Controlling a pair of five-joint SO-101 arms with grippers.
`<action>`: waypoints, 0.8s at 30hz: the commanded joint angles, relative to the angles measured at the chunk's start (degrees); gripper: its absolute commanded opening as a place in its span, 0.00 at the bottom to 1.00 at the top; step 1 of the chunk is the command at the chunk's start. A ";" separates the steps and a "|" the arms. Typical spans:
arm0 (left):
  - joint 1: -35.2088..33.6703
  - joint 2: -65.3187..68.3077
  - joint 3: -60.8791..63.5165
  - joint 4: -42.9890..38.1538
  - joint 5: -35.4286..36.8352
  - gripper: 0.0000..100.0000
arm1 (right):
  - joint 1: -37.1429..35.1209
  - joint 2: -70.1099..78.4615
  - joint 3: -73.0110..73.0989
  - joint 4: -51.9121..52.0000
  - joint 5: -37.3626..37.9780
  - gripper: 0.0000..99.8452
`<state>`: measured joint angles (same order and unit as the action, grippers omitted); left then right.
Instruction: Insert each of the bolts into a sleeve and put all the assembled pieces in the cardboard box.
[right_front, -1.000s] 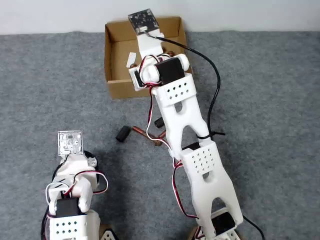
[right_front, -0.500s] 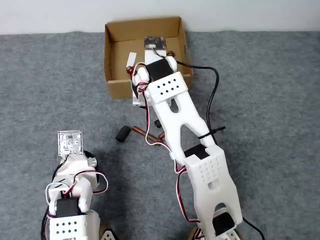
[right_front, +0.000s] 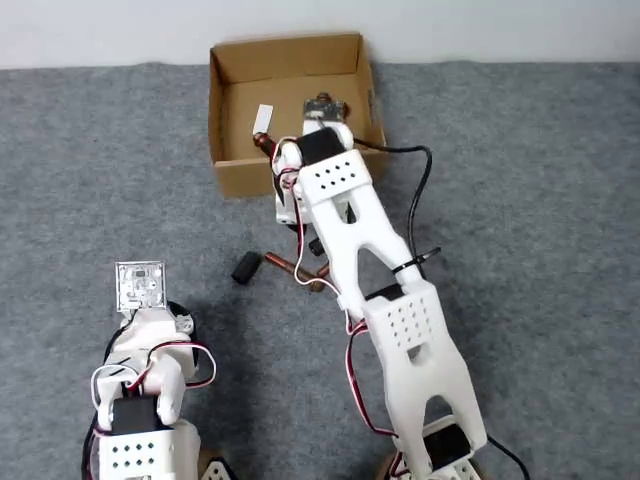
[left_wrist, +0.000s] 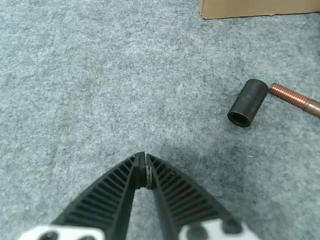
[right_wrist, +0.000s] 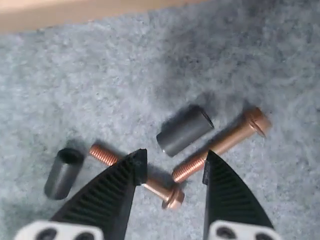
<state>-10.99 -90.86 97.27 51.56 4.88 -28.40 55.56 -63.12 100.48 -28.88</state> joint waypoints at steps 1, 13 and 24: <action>-0.35 -0.09 -0.48 -1.23 0.53 0.00 | 1.45 2.07 -6.51 1.01 -0.62 0.17; -0.35 -0.09 -0.48 -1.23 0.53 0.00 | 3.56 14.46 -15.65 1.01 -0.35 0.16; -0.35 -0.09 -0.48 -1.23 0.53 0.00 | 3.65 13.14 -16.70 1.89 1.85 0.00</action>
<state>-10.99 -90.86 97.27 51.56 4.88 -24.53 70.86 -76.75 100.66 -28.09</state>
